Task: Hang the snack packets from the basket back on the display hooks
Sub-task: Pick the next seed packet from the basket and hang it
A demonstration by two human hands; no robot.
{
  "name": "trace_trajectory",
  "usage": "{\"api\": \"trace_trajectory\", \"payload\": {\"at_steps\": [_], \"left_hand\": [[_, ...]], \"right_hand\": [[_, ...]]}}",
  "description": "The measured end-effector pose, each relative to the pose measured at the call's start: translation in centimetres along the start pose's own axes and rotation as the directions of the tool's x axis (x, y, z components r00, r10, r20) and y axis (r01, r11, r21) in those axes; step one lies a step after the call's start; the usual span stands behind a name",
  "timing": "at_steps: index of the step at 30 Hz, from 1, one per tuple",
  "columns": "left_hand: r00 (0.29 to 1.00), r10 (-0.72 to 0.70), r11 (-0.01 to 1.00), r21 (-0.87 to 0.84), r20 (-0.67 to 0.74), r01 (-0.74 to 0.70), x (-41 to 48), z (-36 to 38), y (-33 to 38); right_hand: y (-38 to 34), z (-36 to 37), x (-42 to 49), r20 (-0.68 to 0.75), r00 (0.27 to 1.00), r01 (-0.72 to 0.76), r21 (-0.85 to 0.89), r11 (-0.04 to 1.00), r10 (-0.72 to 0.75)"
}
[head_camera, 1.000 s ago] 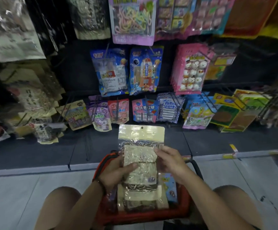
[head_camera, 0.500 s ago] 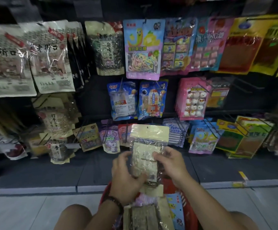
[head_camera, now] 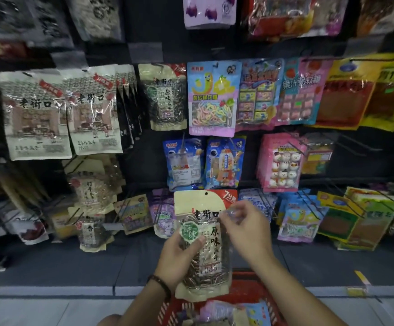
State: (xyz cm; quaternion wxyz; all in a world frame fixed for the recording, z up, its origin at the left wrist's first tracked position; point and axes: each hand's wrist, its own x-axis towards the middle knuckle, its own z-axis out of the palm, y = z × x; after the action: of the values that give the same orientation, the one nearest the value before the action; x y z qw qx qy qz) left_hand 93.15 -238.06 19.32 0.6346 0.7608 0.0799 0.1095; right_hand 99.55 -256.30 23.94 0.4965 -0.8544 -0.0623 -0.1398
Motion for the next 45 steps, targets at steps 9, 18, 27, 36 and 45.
{"api": "trace_trajectory", "payload": {"at_steps": [9, 18, 27, 36, 45], "left_hand": [[0.982, -0.081, 0.958, -0.26, 0.171, 0.124, 2.9, -3.9, 7.2], [0.984, -0.079, 0.947, -0.322, -0.16, 0.024, 9.8, -7.9, 14.1], [0.93, 0.119, 0.976, -0.133, -0.348, -0.174, 18.2, -12.5, 19.5], [0.548, 0.811, 0.416, 0.861, -0.205, -0.294, 20.2, -12.9, 18.9], [0.694, 0.718, 0.195, 0.94, 0.058, -0.28, 21.7, -11.7, 17.9]], "right_hand": [[-3.5, 0.5, 5.4, 0.274, 0.958, -0.197, 0.415, 0.888, 0.084], [-11.5, 4.0, 10.9, 0.245, 0.969, -0.165, 0.598, 0.785, 0.017], [-20.3, 6.6, 19.6, 0.146, 0.985, -0.026, 0.633, 0.774, -0.087], [-26.2, 7.4, 26.3, -0.023, 0.993, 0.102, 0.66, 0.744, -0.115], [-27.3, 8.1, 27.7, -0.025, 0.996, 0.082, 0.628, 0.774, -0.085]]}}
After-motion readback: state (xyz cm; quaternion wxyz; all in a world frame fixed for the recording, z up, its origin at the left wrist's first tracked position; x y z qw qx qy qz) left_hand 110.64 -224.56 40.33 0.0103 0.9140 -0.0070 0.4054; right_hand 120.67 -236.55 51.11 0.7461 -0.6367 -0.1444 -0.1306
